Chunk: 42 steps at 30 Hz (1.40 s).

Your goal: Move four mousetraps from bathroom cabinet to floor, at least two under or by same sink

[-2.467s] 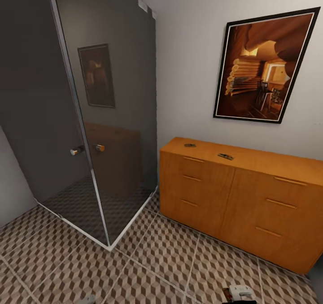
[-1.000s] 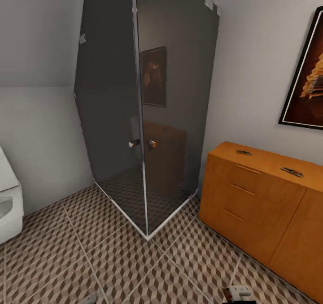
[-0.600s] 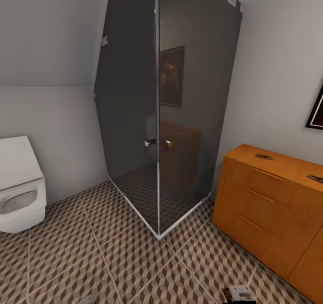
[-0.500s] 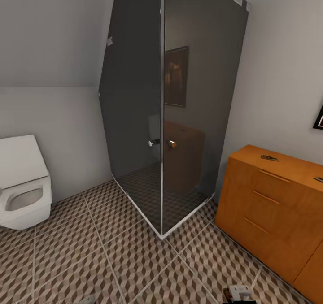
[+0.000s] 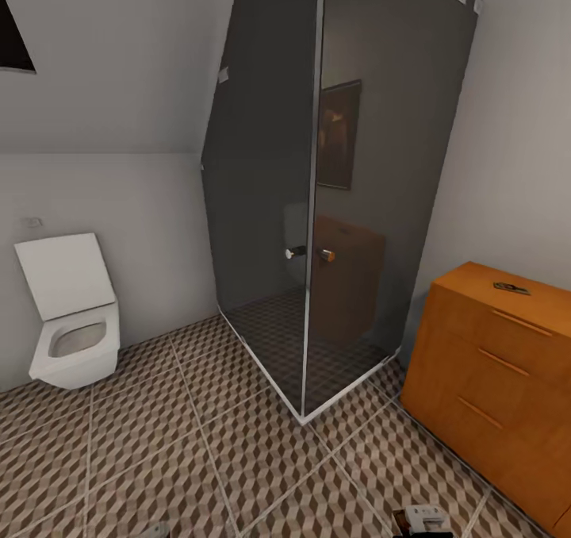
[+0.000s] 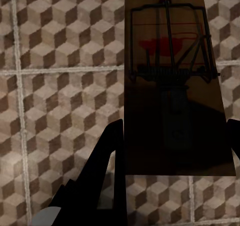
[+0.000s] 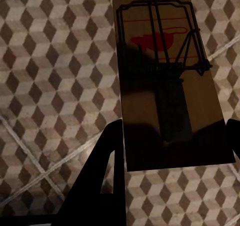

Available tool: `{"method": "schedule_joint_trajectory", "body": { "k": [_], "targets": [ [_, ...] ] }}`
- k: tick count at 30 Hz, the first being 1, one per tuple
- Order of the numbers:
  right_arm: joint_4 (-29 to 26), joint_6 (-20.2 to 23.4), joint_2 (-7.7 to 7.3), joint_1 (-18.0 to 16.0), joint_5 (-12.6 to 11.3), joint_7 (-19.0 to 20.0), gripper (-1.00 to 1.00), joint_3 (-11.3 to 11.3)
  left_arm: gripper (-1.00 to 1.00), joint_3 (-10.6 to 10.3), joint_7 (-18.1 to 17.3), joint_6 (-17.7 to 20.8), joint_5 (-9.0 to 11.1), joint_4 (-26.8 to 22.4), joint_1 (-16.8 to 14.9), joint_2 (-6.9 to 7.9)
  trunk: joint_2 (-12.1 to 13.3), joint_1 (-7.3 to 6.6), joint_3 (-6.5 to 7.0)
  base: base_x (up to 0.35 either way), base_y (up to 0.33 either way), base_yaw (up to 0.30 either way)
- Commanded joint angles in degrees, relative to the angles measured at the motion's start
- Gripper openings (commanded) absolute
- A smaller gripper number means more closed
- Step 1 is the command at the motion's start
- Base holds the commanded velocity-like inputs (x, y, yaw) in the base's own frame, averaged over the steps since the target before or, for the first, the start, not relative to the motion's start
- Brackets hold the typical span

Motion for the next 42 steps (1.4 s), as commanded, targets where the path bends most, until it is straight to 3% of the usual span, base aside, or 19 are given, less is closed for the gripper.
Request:
{"method": "schedule_joint_trajectory", "body": {
  "k": [1,42],
  "targets": [
    [0.1,0.1,0.0,-0.1,0.5,0.1,-1.0,-0.5,-1.0,-0.1,0.2,-0.2,0.5,0.0,0.0,-0.01,0.0,0.0,-0.06,0.0,0.0,0.017],
    [0.1,0.0,0.0,-0.1,0.5,0.0,-1.0,-0.5,-1.0,-0.1,0.2,-0.1,0.5,0.0,0.0,-0.01,0.0,0.0,-0.06,0.0,0.0,0.254]
  ]
}}
